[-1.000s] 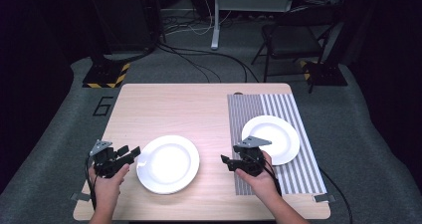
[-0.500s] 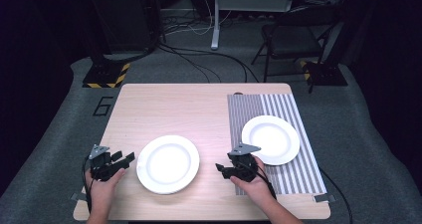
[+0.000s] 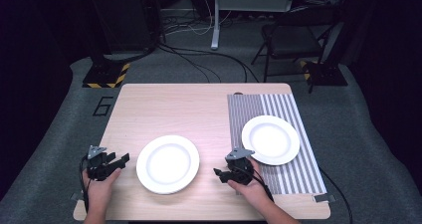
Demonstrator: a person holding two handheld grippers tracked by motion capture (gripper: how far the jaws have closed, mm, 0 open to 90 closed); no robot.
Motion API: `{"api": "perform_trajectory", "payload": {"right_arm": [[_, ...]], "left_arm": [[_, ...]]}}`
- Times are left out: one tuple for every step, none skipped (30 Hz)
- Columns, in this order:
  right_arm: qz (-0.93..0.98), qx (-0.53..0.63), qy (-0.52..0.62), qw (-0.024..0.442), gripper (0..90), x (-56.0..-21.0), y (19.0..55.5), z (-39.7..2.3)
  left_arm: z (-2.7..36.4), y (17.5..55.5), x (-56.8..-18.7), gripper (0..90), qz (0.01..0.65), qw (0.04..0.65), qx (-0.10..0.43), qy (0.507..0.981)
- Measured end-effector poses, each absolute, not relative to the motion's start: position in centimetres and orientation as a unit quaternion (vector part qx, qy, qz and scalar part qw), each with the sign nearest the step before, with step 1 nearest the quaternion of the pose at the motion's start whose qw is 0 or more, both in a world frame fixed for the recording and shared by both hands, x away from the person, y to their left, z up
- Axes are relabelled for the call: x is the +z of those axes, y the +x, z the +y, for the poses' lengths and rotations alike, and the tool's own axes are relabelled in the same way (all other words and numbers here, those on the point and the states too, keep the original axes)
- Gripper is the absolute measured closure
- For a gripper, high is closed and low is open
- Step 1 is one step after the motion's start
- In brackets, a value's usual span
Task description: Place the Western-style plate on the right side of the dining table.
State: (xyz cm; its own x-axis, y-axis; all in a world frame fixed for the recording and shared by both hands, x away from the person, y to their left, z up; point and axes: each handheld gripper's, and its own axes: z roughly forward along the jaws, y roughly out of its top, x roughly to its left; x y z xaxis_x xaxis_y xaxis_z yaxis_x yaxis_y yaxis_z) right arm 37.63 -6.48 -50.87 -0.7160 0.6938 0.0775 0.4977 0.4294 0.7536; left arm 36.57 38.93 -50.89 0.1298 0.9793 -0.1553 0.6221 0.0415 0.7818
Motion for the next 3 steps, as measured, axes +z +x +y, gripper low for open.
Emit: {"api": "perform_trajectory", "payload": {"right_arm": [[0.837,0.398,0.355,0.121,36.0,-51.06,37.66,-6.44],[0.838,0.395,0.357,0.117,35.8,-51.29,37.64,-6.32],[0.841,0.392,0.354,0.12,35.8,-51.53,37.65,-6.18]], "left_arm": [[39.07,36.67,-51.07,38.0,0.62,0.374,0.24,0.647],[39.2,36.7,-51.15,37.9,0.624,0.371,0.239,0.645],[39.24,36.72,-51.2,37.6,0.625,0.37,0.238,0.645]]}}
